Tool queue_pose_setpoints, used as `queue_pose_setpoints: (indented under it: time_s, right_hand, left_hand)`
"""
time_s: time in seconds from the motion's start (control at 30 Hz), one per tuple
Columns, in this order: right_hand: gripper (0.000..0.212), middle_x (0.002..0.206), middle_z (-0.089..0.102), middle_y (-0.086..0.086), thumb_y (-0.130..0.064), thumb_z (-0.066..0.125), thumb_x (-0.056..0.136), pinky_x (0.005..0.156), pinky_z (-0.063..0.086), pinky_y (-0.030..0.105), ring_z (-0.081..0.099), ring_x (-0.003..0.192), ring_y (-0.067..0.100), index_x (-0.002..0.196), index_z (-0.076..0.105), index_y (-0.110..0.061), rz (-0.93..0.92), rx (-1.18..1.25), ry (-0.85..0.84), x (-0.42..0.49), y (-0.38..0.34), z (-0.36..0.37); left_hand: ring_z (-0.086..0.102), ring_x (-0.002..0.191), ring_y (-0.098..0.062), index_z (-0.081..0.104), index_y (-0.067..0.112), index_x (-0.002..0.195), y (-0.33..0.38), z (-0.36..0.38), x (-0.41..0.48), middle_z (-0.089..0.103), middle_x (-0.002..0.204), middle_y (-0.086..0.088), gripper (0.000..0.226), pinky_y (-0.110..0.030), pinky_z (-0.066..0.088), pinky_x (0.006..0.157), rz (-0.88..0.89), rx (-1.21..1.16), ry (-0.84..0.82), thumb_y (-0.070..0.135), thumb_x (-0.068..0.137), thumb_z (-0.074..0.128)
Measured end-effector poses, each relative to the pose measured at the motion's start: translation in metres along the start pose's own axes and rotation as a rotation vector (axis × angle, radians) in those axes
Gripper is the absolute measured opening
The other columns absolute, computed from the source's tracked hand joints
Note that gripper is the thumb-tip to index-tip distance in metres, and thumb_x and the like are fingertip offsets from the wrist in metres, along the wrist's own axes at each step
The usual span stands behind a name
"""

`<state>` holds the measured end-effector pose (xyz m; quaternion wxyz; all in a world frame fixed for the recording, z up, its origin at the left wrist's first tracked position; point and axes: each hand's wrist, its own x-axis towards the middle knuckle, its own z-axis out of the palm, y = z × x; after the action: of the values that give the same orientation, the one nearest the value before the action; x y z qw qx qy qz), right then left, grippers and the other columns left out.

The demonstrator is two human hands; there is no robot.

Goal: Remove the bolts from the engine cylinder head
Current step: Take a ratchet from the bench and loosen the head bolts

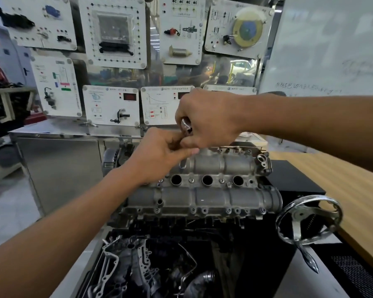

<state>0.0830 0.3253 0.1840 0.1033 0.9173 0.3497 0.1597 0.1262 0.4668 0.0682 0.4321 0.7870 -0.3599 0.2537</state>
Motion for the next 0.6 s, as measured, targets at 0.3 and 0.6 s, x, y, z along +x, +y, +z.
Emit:
queue_pose_setpoints:
  time_s: [0.3,0.6]
  right_hand:
    - [0.020,0.063,0.065,0.006,-0.026,0.070,0.078,0.060,0.058,0.039,0.064,0.064,0.023,0.067,0.063,-0.011,0.097,0.023,-0.062,-0.014,0.012,0.025]
    - [0.024,0.058,0.061,0.006,-0.026,0.068,0.079,0.049,0.048,0.032,0.054,0.055,0.020,0.063,0.059,-0.010,0.129,0.030,-0.056,-0.015,0.013,0.032]
  left_hand:
    - [0.060,0.052,-0.015,0.073,0.006,0.073,-0.017,0.035,0.000,0.070,0.063,-0.003,0.018,-0.034,0.054,0.056,0.004,-0.011,-0.020,0.020,0.083,0.079]
    - [0.049,0.044,0.004,0.066,0.035,0.069,-0.021,0.040,-0.002,0.062,0.054,0.021,0.028,-0.004,0.034,0.049,0.041,-0.035,-0.004,0.015,0.084,0.078]
